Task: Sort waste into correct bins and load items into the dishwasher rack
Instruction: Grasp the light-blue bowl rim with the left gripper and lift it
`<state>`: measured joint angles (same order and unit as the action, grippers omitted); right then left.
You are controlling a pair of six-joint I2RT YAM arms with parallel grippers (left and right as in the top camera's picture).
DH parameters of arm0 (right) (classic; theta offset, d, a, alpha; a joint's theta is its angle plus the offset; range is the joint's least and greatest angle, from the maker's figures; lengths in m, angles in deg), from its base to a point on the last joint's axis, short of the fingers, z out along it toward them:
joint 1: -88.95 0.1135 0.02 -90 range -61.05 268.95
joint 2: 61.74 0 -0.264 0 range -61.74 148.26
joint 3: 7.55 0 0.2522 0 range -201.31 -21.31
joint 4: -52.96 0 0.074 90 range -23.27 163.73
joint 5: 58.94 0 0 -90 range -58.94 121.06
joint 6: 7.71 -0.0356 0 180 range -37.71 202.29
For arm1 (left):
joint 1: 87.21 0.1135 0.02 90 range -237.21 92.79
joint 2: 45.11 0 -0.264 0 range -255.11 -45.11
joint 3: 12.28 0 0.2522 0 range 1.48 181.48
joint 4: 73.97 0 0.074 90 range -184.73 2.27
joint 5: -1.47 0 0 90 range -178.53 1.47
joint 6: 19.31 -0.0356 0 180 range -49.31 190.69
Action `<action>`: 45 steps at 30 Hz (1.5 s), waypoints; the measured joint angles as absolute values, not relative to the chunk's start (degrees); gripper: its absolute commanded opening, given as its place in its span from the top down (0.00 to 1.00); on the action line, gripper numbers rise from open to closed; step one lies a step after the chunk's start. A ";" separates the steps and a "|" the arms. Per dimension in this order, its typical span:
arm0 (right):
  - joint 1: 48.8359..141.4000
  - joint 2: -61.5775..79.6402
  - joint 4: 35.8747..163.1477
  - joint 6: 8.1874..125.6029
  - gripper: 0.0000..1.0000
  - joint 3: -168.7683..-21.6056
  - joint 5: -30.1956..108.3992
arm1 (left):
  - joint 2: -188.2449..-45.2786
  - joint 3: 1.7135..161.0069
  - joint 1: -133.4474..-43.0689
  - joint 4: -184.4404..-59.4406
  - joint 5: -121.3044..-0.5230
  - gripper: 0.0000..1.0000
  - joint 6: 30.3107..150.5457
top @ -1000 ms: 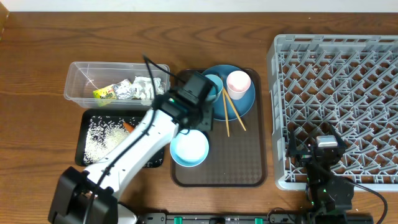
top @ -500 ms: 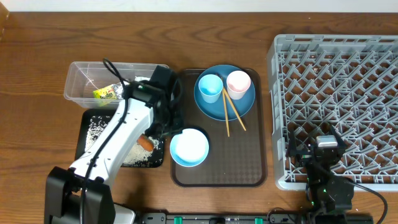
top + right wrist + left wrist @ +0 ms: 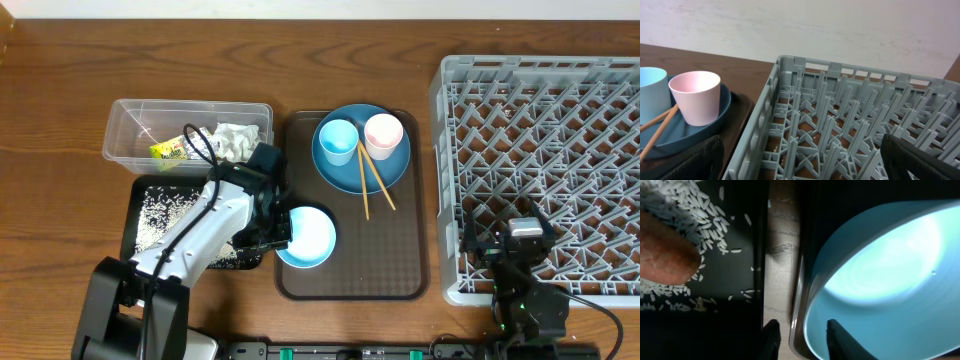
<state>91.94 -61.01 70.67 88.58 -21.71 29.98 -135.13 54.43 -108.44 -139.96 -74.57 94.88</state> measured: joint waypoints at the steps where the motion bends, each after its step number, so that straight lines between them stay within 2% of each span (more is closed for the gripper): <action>1: 91.94 -61.01 70.67 88.58 0.01 -21.71 30.00 | -135.13 54.43 -108.42 -139.66 -74.49 0.70 94.85; 8: 91.94 -61.01 70.67 88.58 0.01 -21.71 30.00 | -135.13 54.43 -108.44 -137.78 -74.22 0.70 94.83; 13: 91.94 -61.01 70.65 88.56 0.01 -21.71 29.98 | -135.13 53.21 -108.44 -135.20 -74.01 0.75 94.90; 15: 91.94 -61.01 70.67 88.56 0.01 -21.71 29.98 | -135.13 52.36 -108.44 -134.50 -73.90 0.81 95.05; 16: 91.94 -61.01 70.67 88.56 0.01 -21.71 29.98 | -135.13 52.01 -108.44 -134.08 -73.85 0.91 95.01; 17: 91.94 -61.01 70.67 88.56 0.01 -21.71 29.98 | -135.13 51.88 -108.44 -133.95 -73.85 0.94 95.03; 31: 91.94 -61.01 70.67 88.56 0.01 -21.71 29.98 | -133.12 51.79 -108.44 -133.71 -73.83 0.94 94.33; 45: 91.94 -61.01 70.67 88.56 0.01 -21.71 29.98 | -115.11 52.03 -108.44 -129.60 -73.85 0.94 90.94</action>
<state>91.94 -61.01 70.67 88.56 -21.71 29.98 -115.11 52.03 -108.44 -129.60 -73.85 90.94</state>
